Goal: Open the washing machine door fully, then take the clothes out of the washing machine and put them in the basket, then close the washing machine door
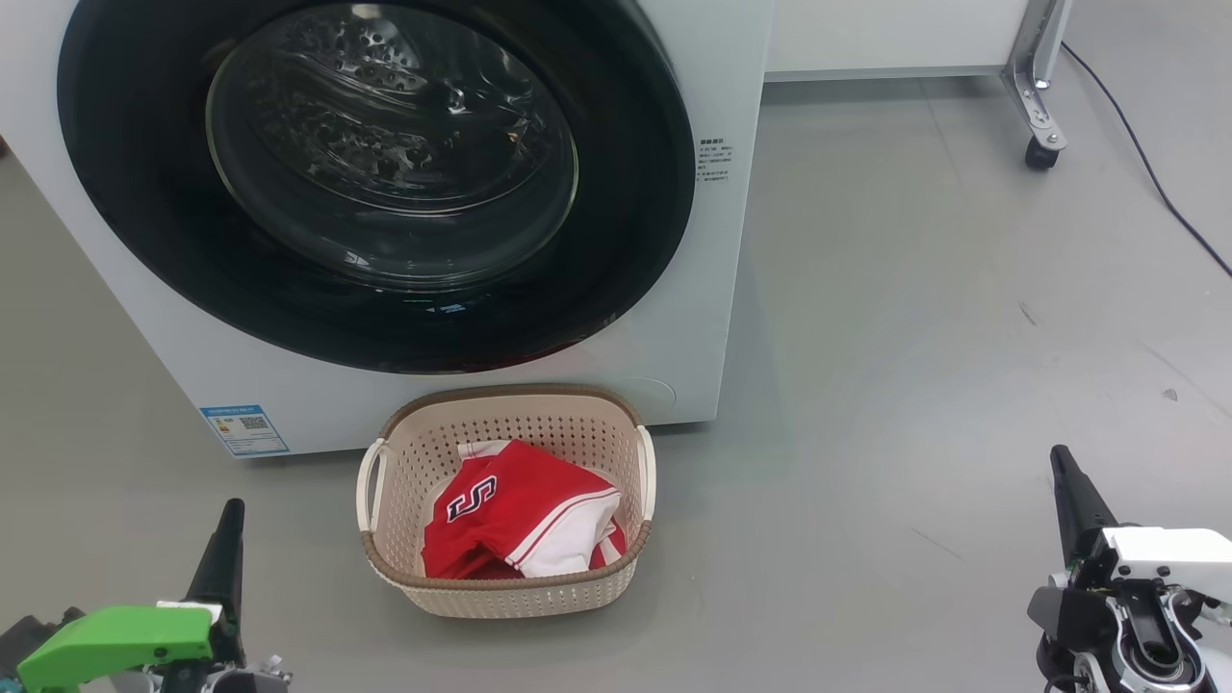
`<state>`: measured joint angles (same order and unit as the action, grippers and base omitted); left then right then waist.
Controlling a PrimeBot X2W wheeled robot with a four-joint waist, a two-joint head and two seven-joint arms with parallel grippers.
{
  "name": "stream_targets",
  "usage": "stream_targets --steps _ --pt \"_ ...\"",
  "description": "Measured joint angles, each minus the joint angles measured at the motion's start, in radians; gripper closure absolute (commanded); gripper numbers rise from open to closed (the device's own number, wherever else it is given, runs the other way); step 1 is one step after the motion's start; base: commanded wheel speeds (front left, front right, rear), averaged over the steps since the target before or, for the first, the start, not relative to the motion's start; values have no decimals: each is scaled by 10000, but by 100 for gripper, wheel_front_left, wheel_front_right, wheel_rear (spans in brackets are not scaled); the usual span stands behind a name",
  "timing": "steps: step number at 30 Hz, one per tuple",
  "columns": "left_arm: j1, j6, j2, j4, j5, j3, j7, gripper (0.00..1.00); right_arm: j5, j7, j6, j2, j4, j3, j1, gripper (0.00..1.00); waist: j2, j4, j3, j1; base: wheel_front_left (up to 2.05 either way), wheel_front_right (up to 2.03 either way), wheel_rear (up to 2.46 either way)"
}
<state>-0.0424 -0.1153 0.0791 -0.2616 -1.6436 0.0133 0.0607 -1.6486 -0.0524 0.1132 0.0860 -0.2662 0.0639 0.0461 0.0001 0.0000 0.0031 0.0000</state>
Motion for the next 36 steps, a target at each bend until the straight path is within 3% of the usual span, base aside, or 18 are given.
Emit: stream_targets --steps 36 --pt "-119 -46 -15 -142 -104 77 2 100 -81 -40 29 -35 -90 44 81 100 0 0 -5 0 0 0 0"
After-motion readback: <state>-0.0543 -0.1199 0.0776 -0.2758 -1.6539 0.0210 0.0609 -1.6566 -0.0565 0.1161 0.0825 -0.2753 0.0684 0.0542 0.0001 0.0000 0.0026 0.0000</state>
